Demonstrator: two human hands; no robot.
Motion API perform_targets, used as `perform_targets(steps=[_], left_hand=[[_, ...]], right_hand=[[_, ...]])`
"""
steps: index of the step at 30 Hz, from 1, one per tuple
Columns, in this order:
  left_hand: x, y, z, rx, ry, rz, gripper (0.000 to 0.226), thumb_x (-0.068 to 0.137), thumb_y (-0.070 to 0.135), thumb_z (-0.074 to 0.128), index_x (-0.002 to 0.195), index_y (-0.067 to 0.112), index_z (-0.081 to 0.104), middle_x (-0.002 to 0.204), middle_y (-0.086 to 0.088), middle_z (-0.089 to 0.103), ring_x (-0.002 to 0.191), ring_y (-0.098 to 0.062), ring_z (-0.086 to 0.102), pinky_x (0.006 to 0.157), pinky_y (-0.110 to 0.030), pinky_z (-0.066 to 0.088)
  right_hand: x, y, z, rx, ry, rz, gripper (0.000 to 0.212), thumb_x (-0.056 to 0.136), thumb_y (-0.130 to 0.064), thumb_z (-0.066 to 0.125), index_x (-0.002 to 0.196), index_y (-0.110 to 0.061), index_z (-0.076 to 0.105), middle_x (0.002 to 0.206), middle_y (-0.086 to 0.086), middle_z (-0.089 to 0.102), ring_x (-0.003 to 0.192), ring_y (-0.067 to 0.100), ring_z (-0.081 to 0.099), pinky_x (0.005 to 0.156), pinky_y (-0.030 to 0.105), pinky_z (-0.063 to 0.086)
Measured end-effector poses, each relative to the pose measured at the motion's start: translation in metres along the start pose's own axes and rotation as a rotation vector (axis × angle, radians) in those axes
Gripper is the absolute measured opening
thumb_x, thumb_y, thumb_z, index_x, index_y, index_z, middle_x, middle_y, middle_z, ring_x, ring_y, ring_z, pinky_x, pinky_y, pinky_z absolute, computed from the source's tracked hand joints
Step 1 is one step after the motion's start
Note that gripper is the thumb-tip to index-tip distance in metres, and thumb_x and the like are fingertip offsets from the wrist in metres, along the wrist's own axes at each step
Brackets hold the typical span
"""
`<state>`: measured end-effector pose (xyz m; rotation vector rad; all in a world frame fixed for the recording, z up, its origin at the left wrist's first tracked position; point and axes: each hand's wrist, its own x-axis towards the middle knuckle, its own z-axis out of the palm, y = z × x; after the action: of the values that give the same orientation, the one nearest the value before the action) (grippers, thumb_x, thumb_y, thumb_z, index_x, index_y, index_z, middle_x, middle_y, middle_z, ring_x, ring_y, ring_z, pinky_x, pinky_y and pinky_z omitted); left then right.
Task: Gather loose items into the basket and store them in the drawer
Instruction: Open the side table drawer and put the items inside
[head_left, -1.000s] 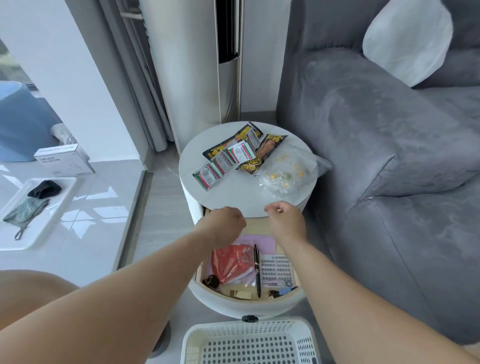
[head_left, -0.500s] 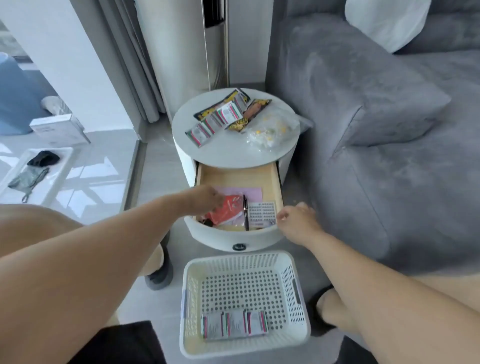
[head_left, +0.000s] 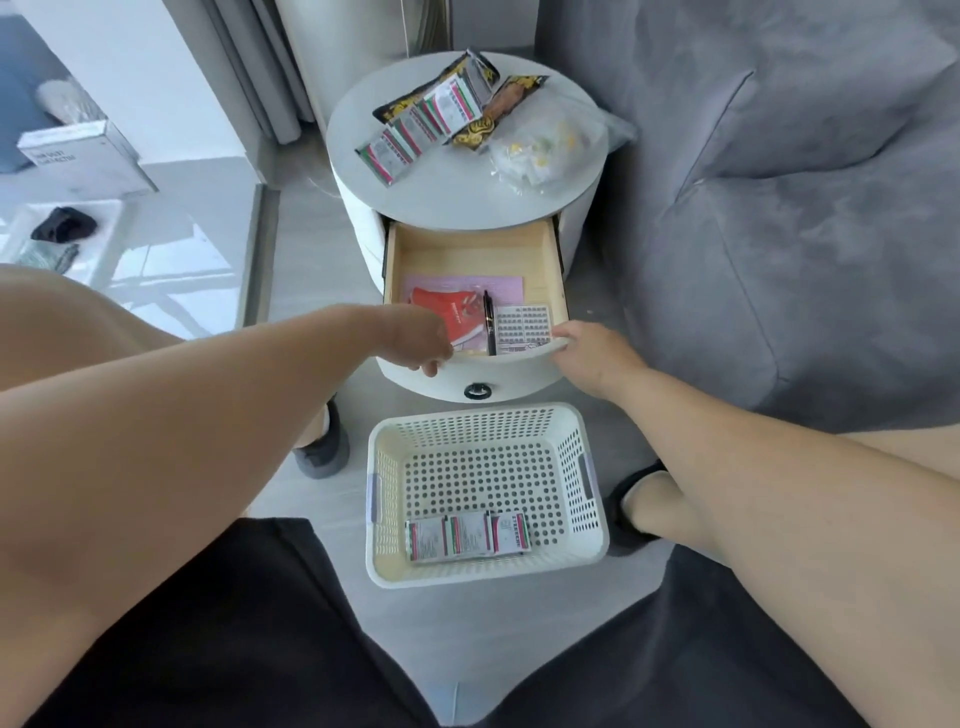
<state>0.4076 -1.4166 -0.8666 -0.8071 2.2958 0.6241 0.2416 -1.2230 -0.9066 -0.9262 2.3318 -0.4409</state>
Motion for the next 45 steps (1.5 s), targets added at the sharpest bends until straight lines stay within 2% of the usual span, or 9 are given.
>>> perform_targets(steps=[3, 7, 10, 14, 16, 18, 27, 37, 45], left_hand=[[0.006, 0.001, 0.003, 0.069, 0.04, -0.009, 0.02, 0.103, 0.018, 0.058, 0.11, 0.011, 0.076, 0.104, -0.002, 0.076, 0.086, -0.016, 0.068, 0.068, -0.022, 0.054], [0.016, -0.009, 0.005, 0.146, 0.03, 0.043, 0.024, 0.102, 0.007, 0.049, 0.115, 0.008, 0.07, 0.109, 0.001, 0.075, 0.106, -0.024, 0.069, 0.09, -0.042, 0.057], [0.023, -0.003, 0.004, 0.104, 0.022, 0.045, 0.023, 0.106, 0.018, 0.047, 0.111, 0.006, 0.067, 0.103, -0.003, 0.072, 0.101, -0.025, 0.068, 0.086, -0.038, 0.055], [0.045, -0.001, 0.011, 0.126, 0.001, 0.073, 0.038, 0.108, 0.03, 0.039, 0.112, 0.004, 0.066, 0.109, -0.009, 0.066, 0.101, -0.029, 0.064, 0.081, -0.036, 0.047], [0.053, -0.002, 0.013, 0.081, -0.012, 0.048, 0.032, 0.107, 0.028, 0.041, 0.107, 0.006, 0.064, 0.108, -0.009, 0.064, 0.095, -0.026, 0.058, 0.08, -0.034, 0.043], [0.06, -0.005, 0.008, 0.061, -0.08, 0.055, 0.034, 0.105, 0.026, 0.044, 0.108, 0.002, 0.067, 0.106, -0.013, 0.068, 0.089, -0.025, 0.056, 0.08, -0.034, 0.044], [0.09, -0.013, -0.009, -0.003, -0.379, 0.01, 0.021, 0.096, 0.023, 0.054, 0.11, 0.014, 0.068, 0.076, 0.001, 0.057, 0.065, -0.021, 0.046, 0.057, -0.026, 0.041], [0.035, 0.013, -0.03, -0.21, -0.08, 0.116, 0.013, 0.102, 0.023, 0.058, 0.106, 0.017, 0.069, 0.092, 0.003, 0.071, 0.073, -0.015, 0.066, 0.071, -0.027, 0.057], [-0.065, 0.042, -0.115, -0.454, 0.39, 0.373, 0.022, 0.103, 0.025, 0.054, 0.11, 0.024, 0.075, 0.102, 0.014, 0.074, 0.099, -0.01, 0.068, 0.091, -0.023, 0.053]], right_hand=[[-0.016, -0.001, 0.008, -0.276, 0.236, -0.239, 0.012, 0.1, -0.031, 0.046, 0.097, -0.024, 0.056, 0.08, 0.0, 0.067, 0.074, 0.028, 0.061, 0.059, 0.034, 0.044], [-0.031, -0.011, 0.072, -0.595, -0.336, -0.39, 0.031, 0.096, -0.032, 0.044, 0.069, -0.018, 0.049, 0.061, -0.004, 0.048, 0.055, 0.019, 0.045, 0.055, 0.031, 0.038], [-0.022, 0.005, 0.147, -0.584, -0.727, -0.183, 0.029, 0.097, -0.018, 0.052, 0.068, -0.013, 0.049, 0.063, 0.002, 0.04, 0.053, 0.018, 0.035, 0.052, 0.034, 0.034], [-0.013, 0.026, 0.22, -0.457, -0.765, 0.028, 0.017, 0.096, 0.0, 0.051, 0.081, -0.006, 0.058, 0.074, 0.005, 0.045, 0.057, 0.018, 0.041, 0.054, 0.033, 0.034], [-0.011, 0.036, 0.243, -0.354, -0.682, 0.039, 0.036, 0.095, 0.001, 0.054, 0.13, -0.004, 0.062, 0.116, 0.013, 0.062, 0.094, 0.025, 0.066, 0.079, 0.036, 0.056], [-0.014, 0.045, 0.262, -0.348, -0.652, 0.009, 0.065, 0.095, -0.002, 0.06, 0.157, -0.01, 0.041, 0.153, 0.011, 0.047, 0.13, 0.031, 0.057, 0.107, 0.045, 0.052], [-0.017, 0.055, 0.291, -0.469, -0.579, -0.152, 0.018, 0.097, -0.013, 0.068, 0.114, -0.018, 0.069, 0.118, 0.003, 0.061, 0.114, 0.022, 0.054, 0.098, 0.041, 0.056], [0.012, -0.046, 0.101, 0.086, -0.918, -0.088, 0.008, 0.099, -0.024, 0.072, 0.098, -0.019, 0.066, 0.088, 0.0, 0.067, 0.071, 0.011, 0.06, 0.061, 0.023, 0.049], [-0.006, -0.116, -0.099, 0.5, -0.366, -0.085, 0.001, 0.104, -0.019, 0.066, 0.104, -0.019, 0.067, 0.093, 0.002, 0.074, 0.073, 0.012, 0.07, 0.069, 0.027, 0.054]])
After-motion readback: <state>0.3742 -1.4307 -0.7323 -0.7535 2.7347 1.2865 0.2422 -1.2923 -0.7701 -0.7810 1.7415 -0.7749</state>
